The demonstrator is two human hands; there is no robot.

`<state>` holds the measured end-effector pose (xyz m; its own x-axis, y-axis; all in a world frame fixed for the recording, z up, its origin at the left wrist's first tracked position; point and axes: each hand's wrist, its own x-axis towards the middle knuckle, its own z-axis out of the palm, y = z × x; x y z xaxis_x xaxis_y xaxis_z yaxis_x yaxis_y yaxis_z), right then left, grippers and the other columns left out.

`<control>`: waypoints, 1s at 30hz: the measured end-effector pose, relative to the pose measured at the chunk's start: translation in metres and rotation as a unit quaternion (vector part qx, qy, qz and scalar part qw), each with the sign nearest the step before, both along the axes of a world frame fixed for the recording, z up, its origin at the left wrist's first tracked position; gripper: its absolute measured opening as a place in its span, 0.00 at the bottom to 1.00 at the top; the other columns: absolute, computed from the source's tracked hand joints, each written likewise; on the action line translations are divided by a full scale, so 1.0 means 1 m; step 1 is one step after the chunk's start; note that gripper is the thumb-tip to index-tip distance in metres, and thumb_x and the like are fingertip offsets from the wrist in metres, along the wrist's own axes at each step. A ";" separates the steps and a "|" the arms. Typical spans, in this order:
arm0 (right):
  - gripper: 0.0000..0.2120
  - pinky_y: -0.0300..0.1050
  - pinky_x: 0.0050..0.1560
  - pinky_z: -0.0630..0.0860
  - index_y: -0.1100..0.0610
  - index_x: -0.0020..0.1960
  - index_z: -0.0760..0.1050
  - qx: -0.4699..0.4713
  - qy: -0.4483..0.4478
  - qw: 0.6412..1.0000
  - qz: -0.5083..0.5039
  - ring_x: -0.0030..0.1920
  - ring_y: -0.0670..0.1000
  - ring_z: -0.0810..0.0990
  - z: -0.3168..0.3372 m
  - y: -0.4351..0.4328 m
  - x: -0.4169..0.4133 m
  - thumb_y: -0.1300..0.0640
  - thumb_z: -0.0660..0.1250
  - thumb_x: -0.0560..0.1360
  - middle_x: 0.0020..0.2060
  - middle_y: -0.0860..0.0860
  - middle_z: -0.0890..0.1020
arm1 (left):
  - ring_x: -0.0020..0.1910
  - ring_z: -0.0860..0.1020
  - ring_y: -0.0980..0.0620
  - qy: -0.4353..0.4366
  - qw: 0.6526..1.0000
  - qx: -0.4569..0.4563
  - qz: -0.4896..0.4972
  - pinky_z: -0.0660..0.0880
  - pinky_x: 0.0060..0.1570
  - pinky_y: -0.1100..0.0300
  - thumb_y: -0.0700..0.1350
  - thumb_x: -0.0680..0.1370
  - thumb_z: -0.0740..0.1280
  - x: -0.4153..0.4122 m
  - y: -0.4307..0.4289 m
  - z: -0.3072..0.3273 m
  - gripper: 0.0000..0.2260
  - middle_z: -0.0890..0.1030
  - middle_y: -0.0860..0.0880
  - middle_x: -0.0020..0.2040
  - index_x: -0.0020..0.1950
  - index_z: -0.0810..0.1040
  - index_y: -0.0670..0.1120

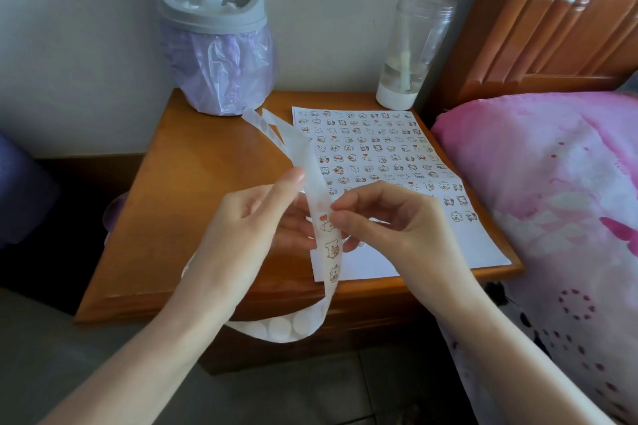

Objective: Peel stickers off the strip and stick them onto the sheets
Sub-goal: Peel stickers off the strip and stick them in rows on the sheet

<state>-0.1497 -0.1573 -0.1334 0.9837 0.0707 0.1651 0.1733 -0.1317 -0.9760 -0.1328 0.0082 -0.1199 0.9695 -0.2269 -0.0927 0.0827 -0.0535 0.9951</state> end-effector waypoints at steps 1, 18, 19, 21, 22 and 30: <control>0.02 0.38 0.37 0.79 0.61 0.44 0.81 -0.007 -0.005 1.000 -0.005 0.38 0.50 0.83 0.000 0.000 0.000 0.64 0.71 0.71 0.40 0.51 0.85 | 0.39 0.84 0.54 -0.003 1.000 0.013 -0.006 0.81 0.40 0.64 0.52 0.76 0.62 0.000 0.000 0.000 0.13 0.86 0.50 0.38 0.43 0.83 0.48; 0.04 0.50 0.43 0.82 0.57 0.46 0.82 -0.091 -0.032 0.995 -0.027 0.40 0.51 0.83 -0.003 0.000 -0.002 0.60 0.71 0.71 0.39 0.48 0.85 | 0.37 0.82 0.63 -0.075 0.995 0.067 0.017 0.72 0.32 0.77 0.47 0.75 0.67 0.001 -0.001 -0.008 0.07 0.84 0.57 0.37 0.42 0.83 0.46; 0.04 0.50 0.43 0.82 0.57 0.46 0.82 -0.092 -0.033 0.995 -0.028 0.40 0.51 0.83 -0.003 0.000 -0.002 0.60 0.71 0.71 0.39 0.48 0.85 | 0.37 0.82 0.63 -0.077 0.995 0.068 0.018 0.72 0.32 0.77 0.47 0.74 0.67 0.001 -0.001 -0.008 0.07 0.84 0.57 0.37 0.42 0.83 0.46; 0.04 0.49 0.43 0.82 0.57 0.46 0.82 -0.098 -0.034 0.994 -0.030 0.40 0.50 0.83 -0.003 0.001 -0.002 0.60 0.72 0.71 0.39 0.48 0.85 | 0.38 0.82 0.63 -0.080 0.994 0.076 0.022 0.73 0.34 0.77 0.47 0.74 0.67 0.001 -0.001 -0.008 0.07 0.84 0.57 0.36 0.42 0.83 0.47; 0.03 0.48 0.43 0.82 0.56 0.45 0.82 -0.104 -0.036 0.993 -0.031 0.40 0.50 0.83 -0.002 0.000 -0.002 0.59 0.72 0.71 0.39 0.48 0.85 | 0.38 0.82 0.63 -0.081 0.993 0.080 0.024 0.74 0.35 0.76 0.48 0.74 0.67 0.001 -0.001 -0.009 0.07 0.84 0.57 0.36 0.43 0.84 0.48; 0.03 0.36 0.44 0.79 0.52 0.44 0.80 -0.178 -0.097 0.978 -0.049 0.45 0.43 0.80 -0.004 0.003 -0.004 0.60 0.71 0.72 0.40 0.41 0.83 | 0.37 0.81 0.66 -0.078 0.991 0.096 0.039 0.71 0.33 0.79 0.49 0.74 0.67 0.001 -0.002 -0.012 0.07 0.84 0.59 0.35 0.41 0.83 0.49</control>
